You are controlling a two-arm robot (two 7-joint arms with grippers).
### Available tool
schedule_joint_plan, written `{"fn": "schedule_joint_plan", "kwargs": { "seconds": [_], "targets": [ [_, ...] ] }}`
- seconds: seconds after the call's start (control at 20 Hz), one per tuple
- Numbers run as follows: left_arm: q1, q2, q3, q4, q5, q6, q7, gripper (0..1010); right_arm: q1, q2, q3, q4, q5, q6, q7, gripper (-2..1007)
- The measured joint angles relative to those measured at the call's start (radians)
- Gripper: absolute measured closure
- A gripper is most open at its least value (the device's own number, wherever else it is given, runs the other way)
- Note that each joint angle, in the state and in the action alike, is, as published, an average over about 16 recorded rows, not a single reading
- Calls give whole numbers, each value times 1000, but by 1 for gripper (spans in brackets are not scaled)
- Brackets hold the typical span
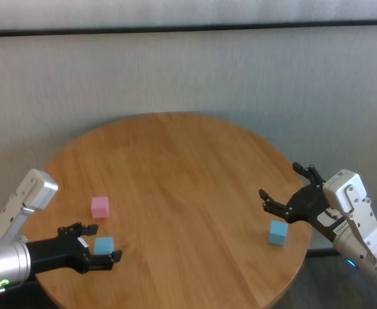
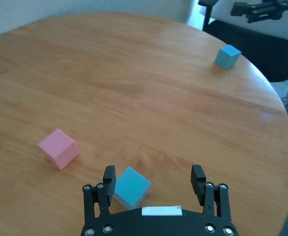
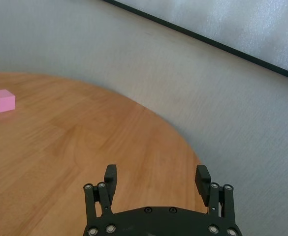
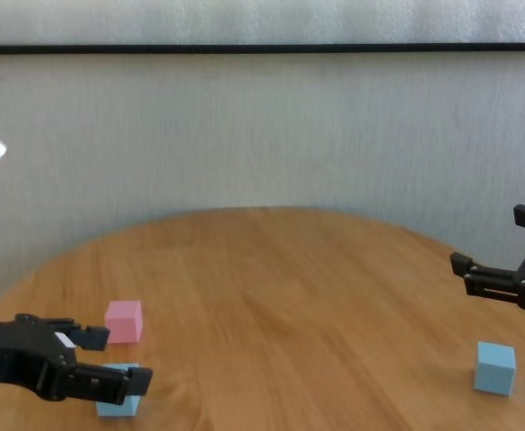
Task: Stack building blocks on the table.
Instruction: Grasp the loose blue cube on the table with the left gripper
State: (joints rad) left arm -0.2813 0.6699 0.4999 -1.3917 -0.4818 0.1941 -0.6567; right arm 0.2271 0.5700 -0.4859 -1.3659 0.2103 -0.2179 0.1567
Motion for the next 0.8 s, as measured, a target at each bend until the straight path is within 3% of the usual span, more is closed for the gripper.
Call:
{"fn": "schedule_joint_plan", "kwargs": {
  "seconds": [0.3, 0.8],
  "targets": [
    [-6, -1, 16, 5, 7, -3, -5, 8, 0, 0, 0, 0, 0, 0, 0, 4],
    [-29, -18, 44, 53, 41, -24, -9, 8, 0, 0, 0, 0, 0, 1, 0, 4]
  ]
}}
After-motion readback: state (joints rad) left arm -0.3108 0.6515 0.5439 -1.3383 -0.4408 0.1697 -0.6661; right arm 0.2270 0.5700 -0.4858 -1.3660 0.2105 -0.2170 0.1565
